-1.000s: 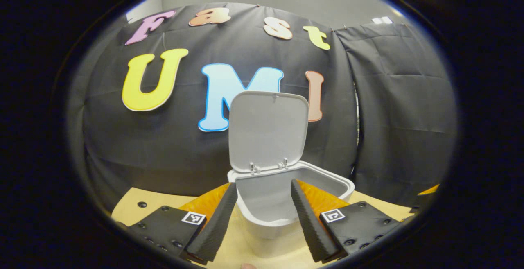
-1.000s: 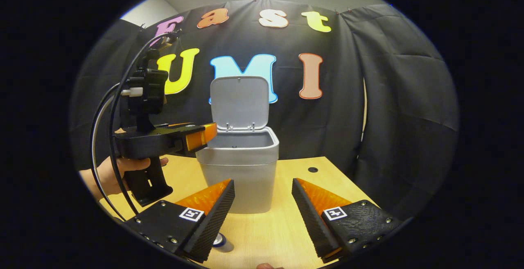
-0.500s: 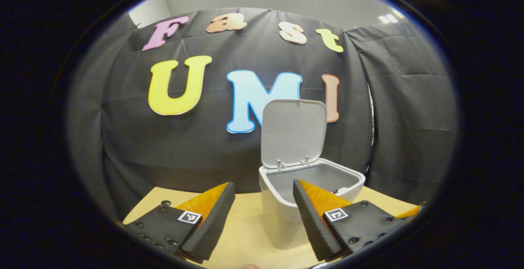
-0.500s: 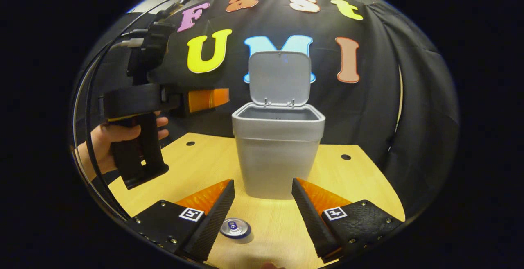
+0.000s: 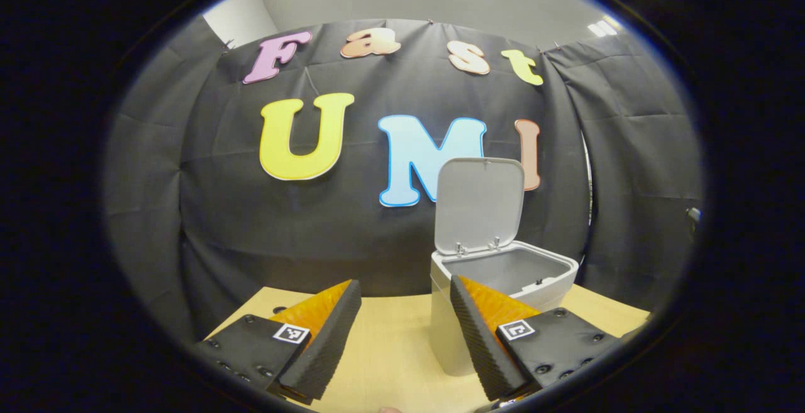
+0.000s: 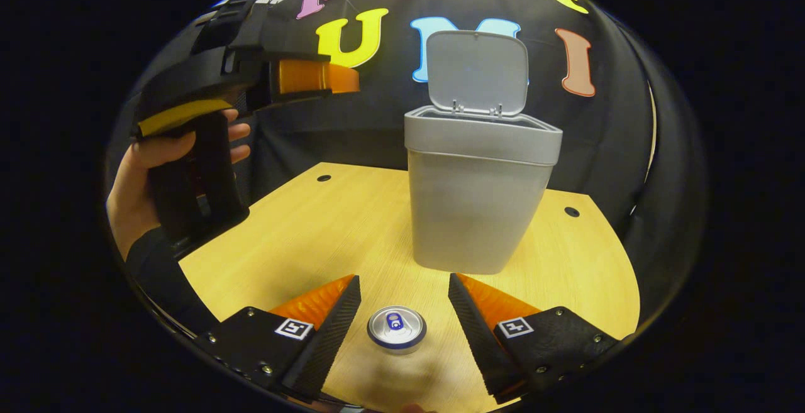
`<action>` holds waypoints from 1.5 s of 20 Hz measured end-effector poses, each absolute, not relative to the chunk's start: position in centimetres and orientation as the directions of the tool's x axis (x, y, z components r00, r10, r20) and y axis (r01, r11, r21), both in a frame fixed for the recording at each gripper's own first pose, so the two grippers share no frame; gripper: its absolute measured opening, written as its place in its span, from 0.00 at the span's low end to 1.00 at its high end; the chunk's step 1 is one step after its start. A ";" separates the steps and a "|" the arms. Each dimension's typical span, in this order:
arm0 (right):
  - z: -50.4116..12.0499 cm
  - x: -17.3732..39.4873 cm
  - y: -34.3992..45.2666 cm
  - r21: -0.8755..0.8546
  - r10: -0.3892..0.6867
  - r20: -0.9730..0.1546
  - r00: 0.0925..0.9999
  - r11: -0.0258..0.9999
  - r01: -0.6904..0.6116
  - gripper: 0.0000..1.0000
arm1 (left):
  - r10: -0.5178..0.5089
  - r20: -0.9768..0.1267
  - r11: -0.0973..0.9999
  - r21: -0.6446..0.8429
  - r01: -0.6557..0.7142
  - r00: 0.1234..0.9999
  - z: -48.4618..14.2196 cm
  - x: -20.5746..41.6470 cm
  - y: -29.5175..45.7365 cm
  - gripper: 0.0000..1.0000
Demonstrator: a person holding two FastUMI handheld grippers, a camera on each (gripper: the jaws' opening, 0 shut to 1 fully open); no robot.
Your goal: Press the lid of the desktop garbage bin to open it, pick up the crumpled paper on the desktop and throw it into the bin, then pick up the pop can on the desktop and drop it into the bin, and finally close the garbage bin lid.
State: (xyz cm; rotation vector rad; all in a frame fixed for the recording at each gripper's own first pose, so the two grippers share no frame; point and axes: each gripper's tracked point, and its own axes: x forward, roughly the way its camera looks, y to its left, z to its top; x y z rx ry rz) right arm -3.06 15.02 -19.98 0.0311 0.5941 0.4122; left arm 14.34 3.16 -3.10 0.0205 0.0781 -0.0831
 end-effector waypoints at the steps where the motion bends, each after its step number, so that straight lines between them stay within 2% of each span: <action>1: -20.5 -3.2 15.2 0.153 0.391 -0.549 0.739 0.916 -0.371 0.91 | -0.080 -0.075 0.997 0.013 0.081 0.994 -3.0 14.2 3.3 0.93; 10: -24.9 -4.4 15.7 0.165 0.382 -0.673 0.633 0.912 -0.375 0.91 | -0.060 -0.119 0.998 0.003 0.061 0.991 -4.6 13.1 4.7 0.95; 18: -28.4 -4.9 16.1 0.152 0.367 -0.732 0.574 0.909 -0.389 0.91 | -0.062 -0.124 0.998 0.011 0.064 0.990 -4.6 12.6 4.6 0.95; 24: -28.7 -5.4 16.0 0.113 0.351 -0.738 0.576 0.906 -0.408 0.90 | -0.054 -0.127 0.998 0.019 0.057 0.990 -4.6 12.2 5.1 0.92; 25: -28.6 -5.3 16.0 0.112 0.354 -0.740 0.572 0.903 -0.414 0.84 | -0.054 -0.129 0.998 0.016 0.056 0.990 -4.7 12.2 5.1 0.92; 30: -27.3 -4.7 15.6 0.119 0.360 -0.713 0.602 0.908 -0.402 0.84 | -0.051 -0.139 0.999 -0.006 0.050 0.989 -5.1 12.1 5.2 0.92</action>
